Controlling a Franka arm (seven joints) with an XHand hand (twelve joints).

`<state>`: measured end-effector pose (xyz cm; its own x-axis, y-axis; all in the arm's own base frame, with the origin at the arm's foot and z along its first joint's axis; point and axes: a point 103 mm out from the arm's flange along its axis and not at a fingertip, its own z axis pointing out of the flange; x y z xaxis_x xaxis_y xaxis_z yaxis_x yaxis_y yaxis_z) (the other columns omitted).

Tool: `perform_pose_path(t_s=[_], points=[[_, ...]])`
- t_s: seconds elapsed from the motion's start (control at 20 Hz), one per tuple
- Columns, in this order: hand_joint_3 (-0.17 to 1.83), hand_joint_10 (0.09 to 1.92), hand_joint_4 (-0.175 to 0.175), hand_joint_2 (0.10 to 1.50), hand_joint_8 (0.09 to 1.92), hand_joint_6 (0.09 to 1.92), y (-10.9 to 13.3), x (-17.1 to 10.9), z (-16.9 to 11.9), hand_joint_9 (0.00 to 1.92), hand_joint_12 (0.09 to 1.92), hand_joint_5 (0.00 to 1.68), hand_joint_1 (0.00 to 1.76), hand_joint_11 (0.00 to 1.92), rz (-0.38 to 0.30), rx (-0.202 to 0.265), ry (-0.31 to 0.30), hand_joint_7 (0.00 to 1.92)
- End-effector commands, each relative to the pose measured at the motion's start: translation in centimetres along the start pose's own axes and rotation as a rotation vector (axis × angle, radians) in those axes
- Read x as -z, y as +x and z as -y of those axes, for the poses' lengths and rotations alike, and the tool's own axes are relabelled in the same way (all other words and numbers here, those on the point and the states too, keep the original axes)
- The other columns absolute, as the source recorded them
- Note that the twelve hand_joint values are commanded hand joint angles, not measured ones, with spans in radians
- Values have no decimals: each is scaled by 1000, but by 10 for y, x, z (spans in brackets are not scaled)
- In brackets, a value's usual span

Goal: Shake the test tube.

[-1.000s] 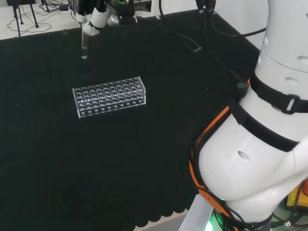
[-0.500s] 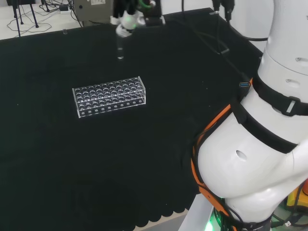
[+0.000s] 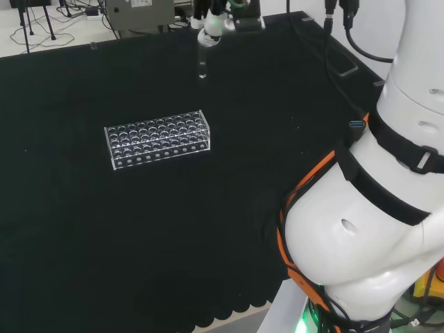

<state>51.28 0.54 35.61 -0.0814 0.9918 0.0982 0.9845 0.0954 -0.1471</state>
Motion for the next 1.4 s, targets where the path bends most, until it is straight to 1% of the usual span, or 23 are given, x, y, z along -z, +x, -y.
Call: perform_pose_path(t_s=[0.05, 0.15, 0.3, 0.75, 0.95, 1.1, 1.2, 1.3, 1.4], points=[[741, 430, -175, 534, 489, 87, -11, 6, 4, 1402, 1140, 1477, 1448, 1162, 16, -11, -5, 1543], [741, 430, -175, 534, 489, 87, 1, 5, -1, 1402, 1140, 1478, 1448, 1162, 9, 18, -4, 1543], [741, 429, -175, 534, 489, 87, 26, 3, -10, 1402, 1140, 1478, 1448, 1162, -1, 68, -2, 1544], [741, 429, -175, 534, 489, 87, 95, 2, -31, 1402, 1140, 1480, 1448, 1161, -54, 224, -3, 1543], [741, 429, -175, 534, 489, 87, 121, 4, -36, 1402, 1141, 1481, 1448, 1161, -84, 277, -7, 1544], [741, 429, -175, 534, 488, 87, 136, 6, -39, 1402, 1141, 1482, 1448, 1161, -99, 306, -13, 1544], [742, 428, -175, 534, 488, 87, 141, 7, -41, 1402, 1141, 1482, 1448, 1160, -102, 314, -17, 1544], [742, 428, -175, 533, 488, 87, 141, 8, -41, 1402, 1141, 1482, 1448, 1160, -96, 312, -17, 1544], [742, 428, -175, 533, 487, 87, 138, 7, -41, 1403, 1141, 1483, 1448, 1160, -88, 301, -12, 1545]])
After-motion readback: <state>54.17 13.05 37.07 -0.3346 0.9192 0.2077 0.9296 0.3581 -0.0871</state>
